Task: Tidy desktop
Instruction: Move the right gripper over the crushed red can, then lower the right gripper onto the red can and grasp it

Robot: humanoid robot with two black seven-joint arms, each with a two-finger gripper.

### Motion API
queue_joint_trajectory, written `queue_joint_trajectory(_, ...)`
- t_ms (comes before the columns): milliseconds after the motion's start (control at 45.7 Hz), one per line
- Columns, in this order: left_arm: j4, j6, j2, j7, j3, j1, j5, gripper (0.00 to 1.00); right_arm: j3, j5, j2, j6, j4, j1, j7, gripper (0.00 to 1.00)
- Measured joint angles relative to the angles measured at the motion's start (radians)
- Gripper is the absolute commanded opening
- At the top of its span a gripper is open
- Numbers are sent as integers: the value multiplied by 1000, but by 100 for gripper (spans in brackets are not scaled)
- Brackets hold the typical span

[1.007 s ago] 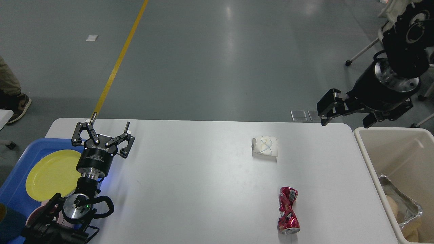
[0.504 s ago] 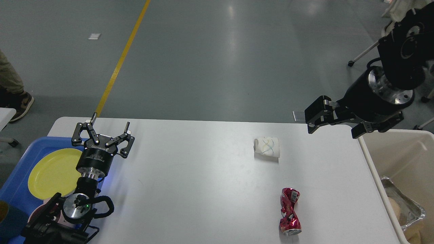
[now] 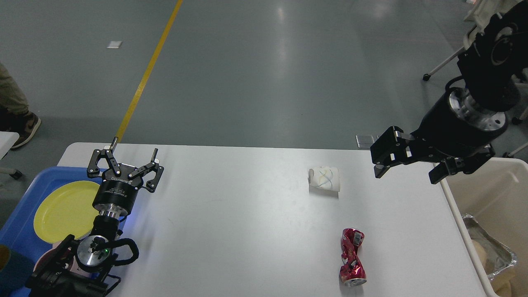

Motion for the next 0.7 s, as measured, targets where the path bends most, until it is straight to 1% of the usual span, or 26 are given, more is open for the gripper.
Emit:
queue_joint_trajectory(109,0,0,0,0,0,0,0,96,5,0,-1,-41,-1,-29,0,99)
queue_joint_trajectory(241,0,0,0,0,0,0,0,96,9,0,1,-144,-3,-119,-1,99)
queue_joint_trajectory(394,0,0,0,0,0,0,0,96,43,-2,7,-303,-10,-294,-4,99)
queue_joint_trajectory(460,0,0,0,0,0,0,0,96,76,-3,14,-385,-26,-400,-9,99)
queue_joint_trajectory(591,0,0,0,0,0,0,0,96,119,-4,49,-473,-83,-564,-24,99)
queue_joint_trajectory(701,0,0,0,0,0,0,0,96,142,-4,91,-532,-173,-707,-28,99)
